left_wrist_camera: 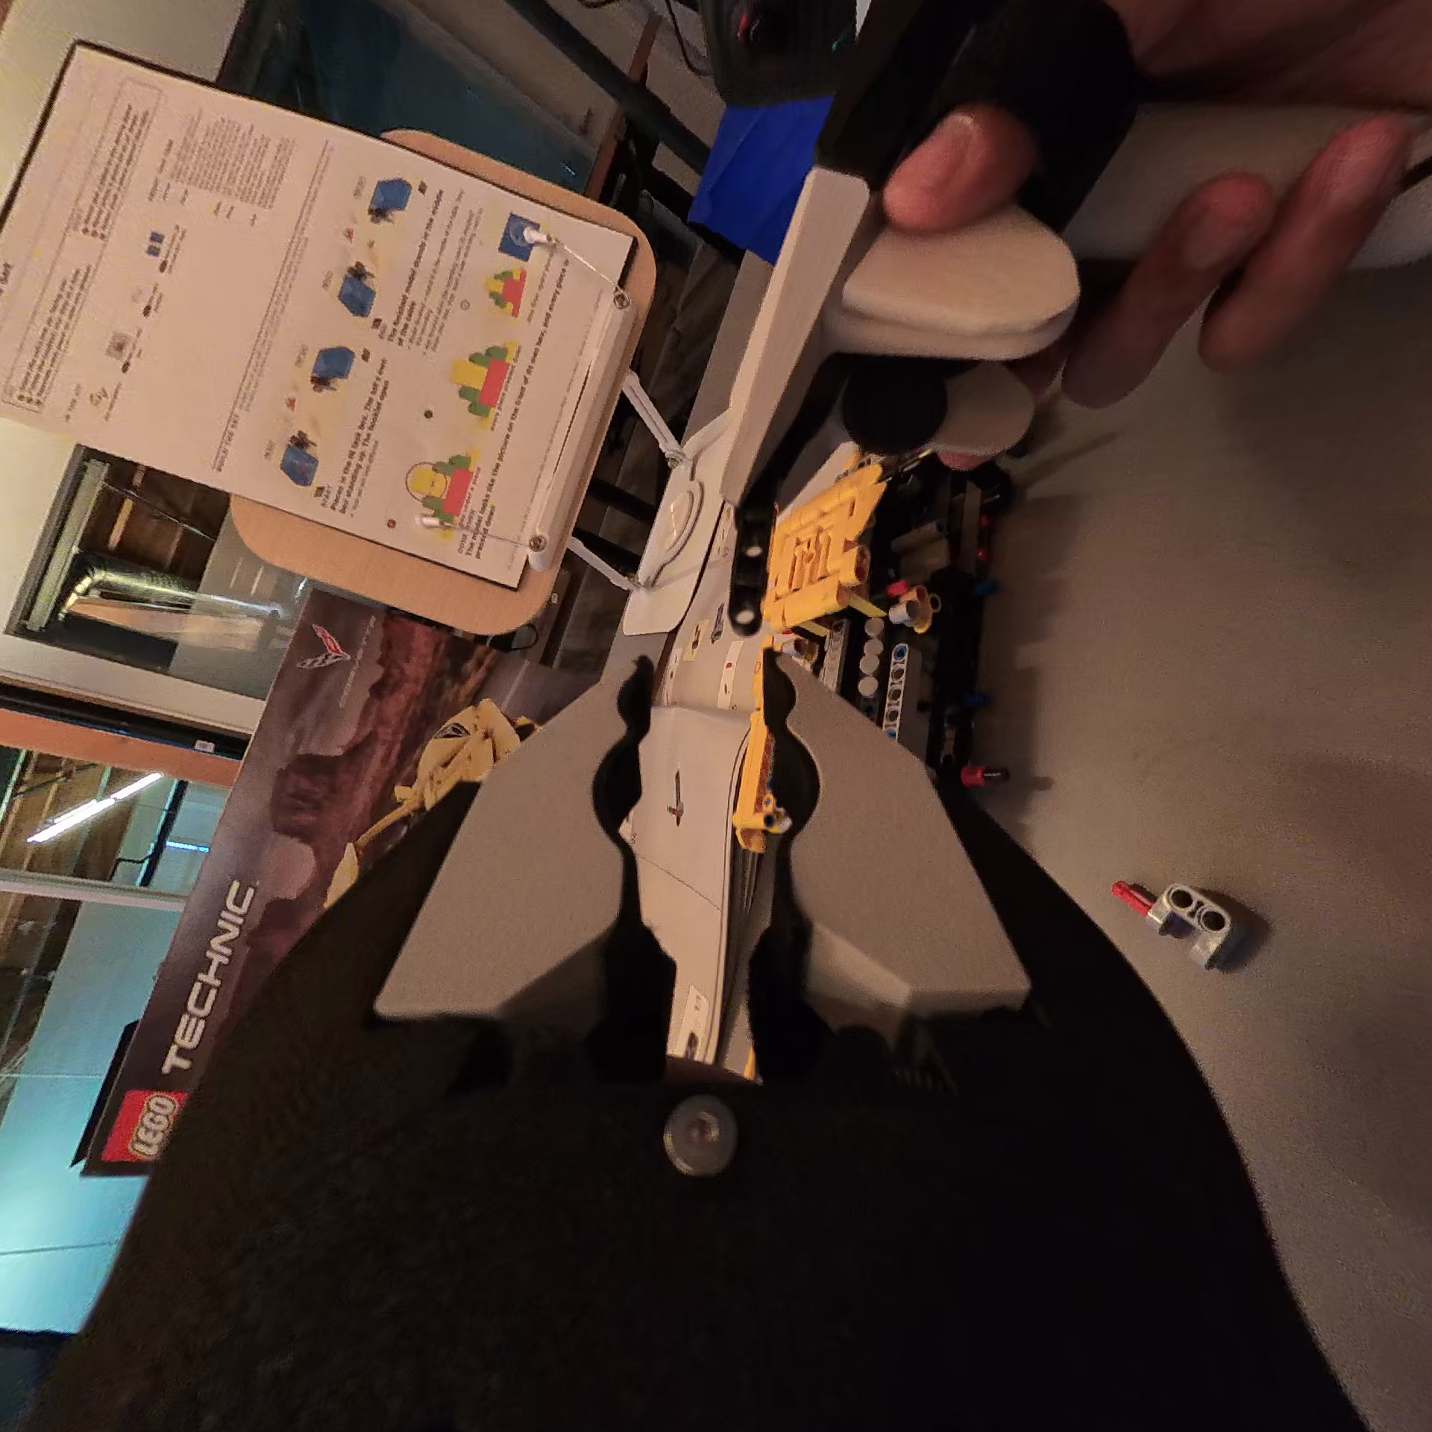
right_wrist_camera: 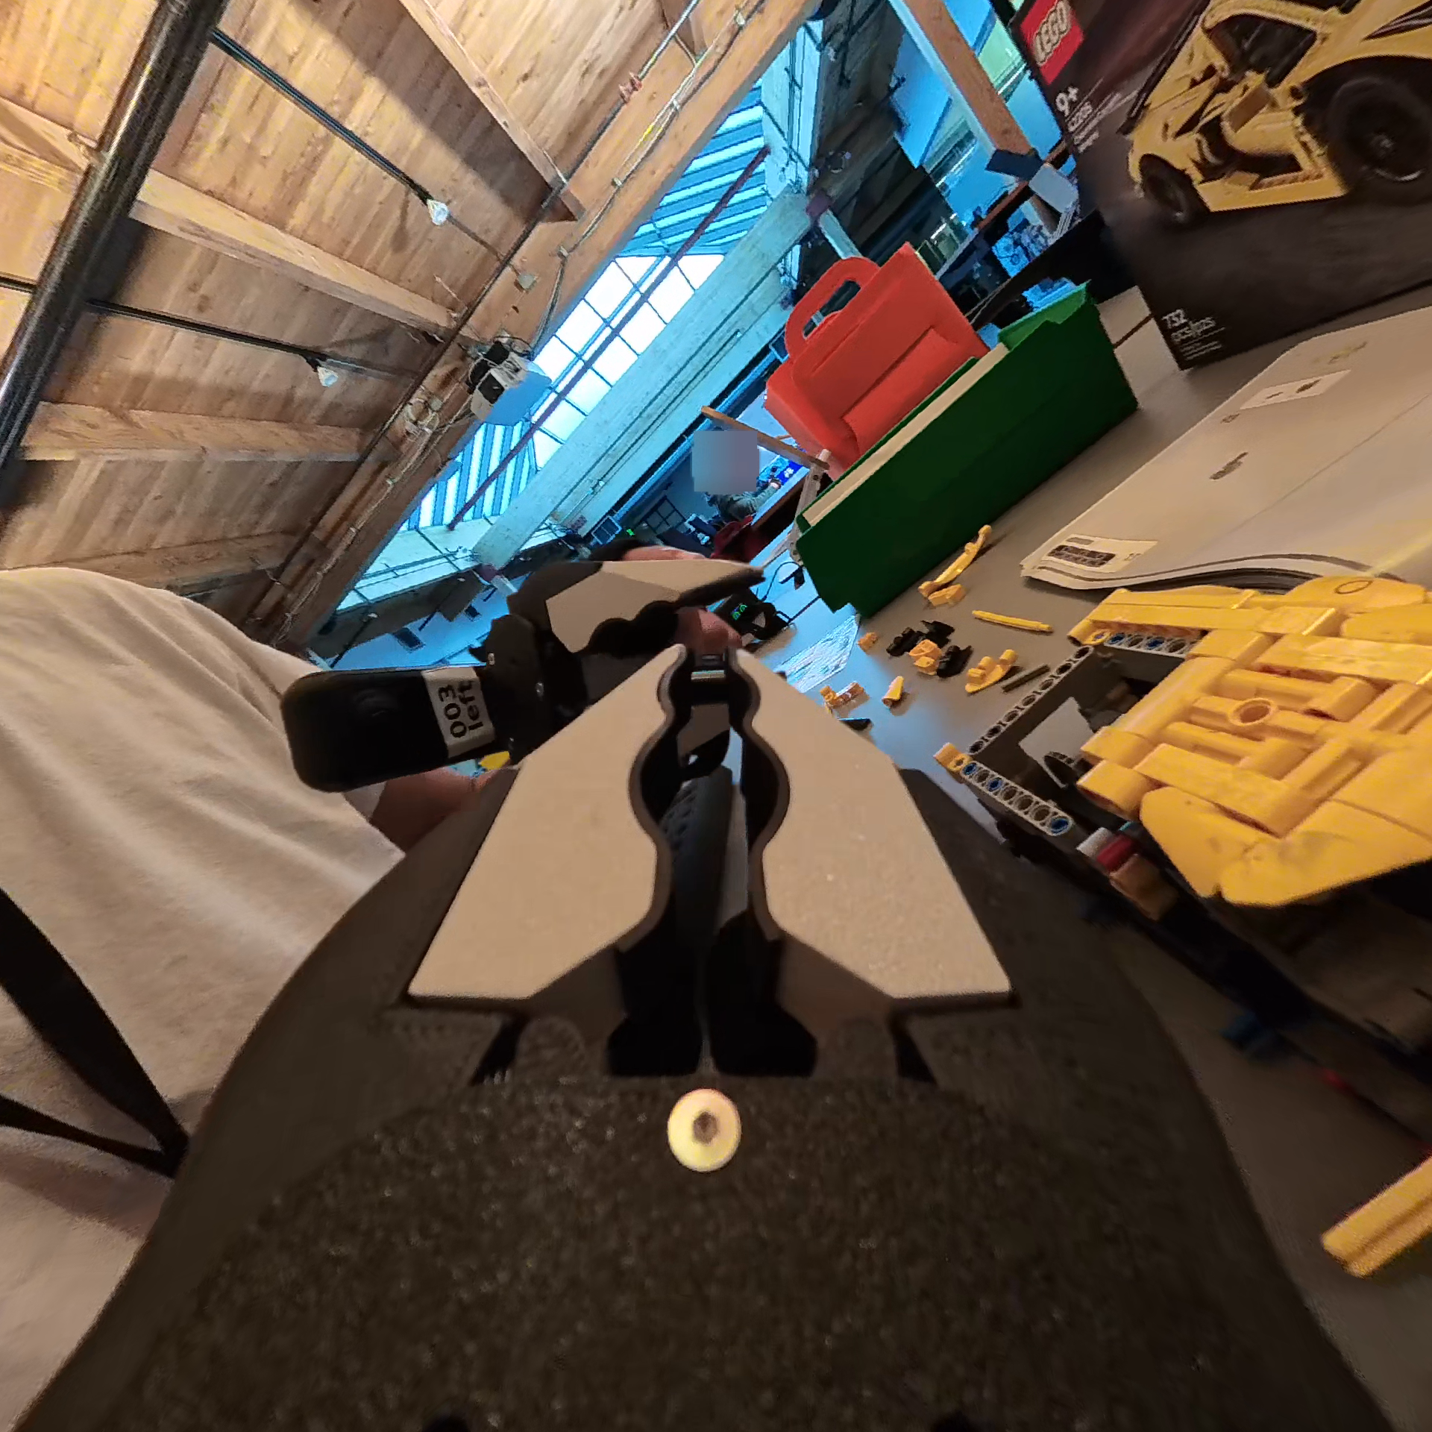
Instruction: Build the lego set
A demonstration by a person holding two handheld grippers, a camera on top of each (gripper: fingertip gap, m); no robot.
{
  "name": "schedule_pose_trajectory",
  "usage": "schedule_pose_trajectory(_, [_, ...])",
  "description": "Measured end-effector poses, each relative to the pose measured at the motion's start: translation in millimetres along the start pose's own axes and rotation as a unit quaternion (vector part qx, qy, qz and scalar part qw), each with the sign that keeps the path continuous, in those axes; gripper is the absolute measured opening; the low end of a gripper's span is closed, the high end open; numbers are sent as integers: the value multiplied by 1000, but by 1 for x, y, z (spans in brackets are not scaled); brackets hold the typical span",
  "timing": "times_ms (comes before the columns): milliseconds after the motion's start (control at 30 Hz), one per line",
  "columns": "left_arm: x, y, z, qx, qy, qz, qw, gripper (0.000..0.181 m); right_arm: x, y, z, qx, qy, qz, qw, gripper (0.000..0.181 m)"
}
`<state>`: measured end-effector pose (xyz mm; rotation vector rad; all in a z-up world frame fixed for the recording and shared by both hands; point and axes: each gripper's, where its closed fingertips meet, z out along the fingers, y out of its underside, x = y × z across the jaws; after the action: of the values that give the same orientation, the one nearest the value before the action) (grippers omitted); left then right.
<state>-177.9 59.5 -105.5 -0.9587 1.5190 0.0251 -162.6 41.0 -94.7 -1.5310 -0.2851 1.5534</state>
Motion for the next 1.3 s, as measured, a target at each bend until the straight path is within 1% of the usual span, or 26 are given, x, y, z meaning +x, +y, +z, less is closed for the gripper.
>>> schedule_pose_trajectory(167, [10, -7, 3, 6, 25, 21, 999, 28, 0, 6, 3, -15, -8, 13, 1000, 7])
schedule_pose_trajectory(200, [11, -8, 3, 5, 27, 23, 999, 26, 1, 8, 4, -18, -6, 13, 1000, 7])
schedule_pose_trajectory(300, [12, -10, 2, 3, 26, 33, 999, 9, -1, 6, 5, -11, -15, 18, 1000, 7])
schedule_pose_trajectory(400, [11, -9, 4, -6, 15, 35, 999, 8, 0, 5, 5, -8, -11, 12, 1000, 8])
schedule_pose_trajectory(467, [10, -9, 5, -6, 1, 43, 999, 7, -3, 6, 6, -9, -16, 9, 1000, 11])
schedule_pose_trajectory(533, [11, -7, 7, -14, -4, 46, 999, 7, 1, 13, 8, -27, -8, 13, 1000, 15])
schedule_pose_trajectory(733, [14, -12, 8, -4, 7, 46, 999, 7, 0, 12, 9, -24, -10, 13, 1000, 10])
schedule_pose_trajectory(867, [21, -9, 7, -10, 39, -2, 999, 7, 4, 17, 8, -45, 14, -17, 999, 7])
schedule_pose_trajectory(900, [24, -4, 5, -18, 59, -31, 998, 9, 7, 19, 8, -52, 26, -20, 998, 7])
schedule_pose_trajectory(933, [28, 6, 2, -35, 81, -62, 994, 15, 11, 18, 6, -51, 40, -26, 998, 6])
schedule_pose_trajectory(967, [30, 19, -3, -56, 100, -101, 988, 16, 13, 16, 4, -49, 49, -29, 997, 7])
schedule_pose_trajectory(1000, [35, 34, -10, -82, 127, -153, 977, 18, 15, 14, 1, -46, 58, -32, 997, 7])
schedule_pose_trajectory(1033, [44, 49, -19, -116, 162, -215, 956, 28, 18, 11, -2, -41, 69, -38, 996, 7])
schedule_pose_trajectory(1067, [56, 61, -29, -152, 195, -281, 927, 34, 19, 8, -4, -37, 74, -39, 996, 7])
schedule_pose_trajectory(1100, [67, 67, -38, -181, 219, -345, 895, 35, 18, 6, -5, -32, 73, -36, 996, 7])
schedule_pose_trajectory(1133, [80, 66, -47, -195, 240, -401, 862, 35, 18, 5, -5, -28, 71, -30, 997, 7])
schedule_pose_trajectory(1167, [92, 58, -54, -195, 261, -445, 834, 40, 18, 4, -5, -26, 70, -26, 997, 7])
schedule_pose_trajectory(1200, [100, 49, -58, -194, 265, -474, 817, 40, 19, 5, -5, -26, 71, -24, 997, 7])
schedule_pose_trajectory(1233, [105, 44, -58, -199, 256, -491, 809, 40, 19, 5, -5, -26, 70, -22, 997, 7])
schedule_pose_trajectory(1267, [110, 41, -58, -211, 249, -494, 806, 40, 19, 6, -5, -27, 69, -22, 997, 7])
schedule_pose_trajectory(1300, [113, 43, -56, -234, 234, -487, 808, 40, 19, 6, -4, -27, 67, -21, 997, 7])
